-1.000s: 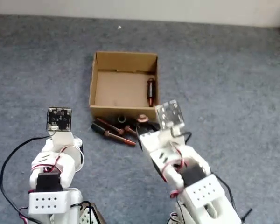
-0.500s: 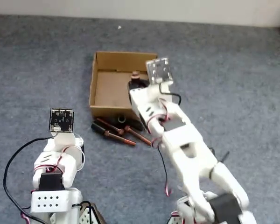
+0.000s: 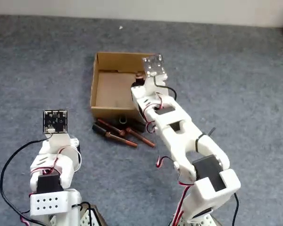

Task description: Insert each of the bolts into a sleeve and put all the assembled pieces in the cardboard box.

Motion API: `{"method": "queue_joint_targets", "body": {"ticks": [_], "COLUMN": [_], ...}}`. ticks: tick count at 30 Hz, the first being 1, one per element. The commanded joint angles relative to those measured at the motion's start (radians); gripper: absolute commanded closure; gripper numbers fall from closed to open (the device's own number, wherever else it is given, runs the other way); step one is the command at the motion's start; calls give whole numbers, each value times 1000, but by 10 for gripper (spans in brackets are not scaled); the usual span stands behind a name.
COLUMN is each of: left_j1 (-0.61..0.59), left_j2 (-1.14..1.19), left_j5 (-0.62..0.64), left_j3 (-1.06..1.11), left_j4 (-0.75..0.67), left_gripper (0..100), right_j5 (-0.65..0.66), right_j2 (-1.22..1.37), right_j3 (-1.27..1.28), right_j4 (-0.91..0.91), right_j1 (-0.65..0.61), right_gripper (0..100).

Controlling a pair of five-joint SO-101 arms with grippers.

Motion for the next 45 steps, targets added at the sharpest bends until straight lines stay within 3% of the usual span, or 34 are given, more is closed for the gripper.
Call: {"method": "queue_joint_targets", "body": {"ticks": [1, 7, 12, 17, 31, 45], "left_j1": [-13, -12, -10, -8, -7, -7], "left_j2": [-7, -7, -7, -7, -7, -7], "left_j5": [-9, -9, -9, -11, -12, -12], "left_j3": [-16, -15, -13, -10, -7, -7], "left_j4": [-18, -18, -18, -18, -18, -18], "left_gripper": [938, 938, 938, 938, 938, 938], "right_j5": [18, 21, 26, 172, 242, 247], "right_j2": [-93, -311, -498, -558, -174, -39], "right_j3": [-77, -68, 1, 79, -13, -61], "right_j4": [111, 274, 529, 693, 711, 710], "right_j1": [8, 7, -44, -162, -180, -130], "right_gripper": [857, 857, 857, 857, 857, 857]}}
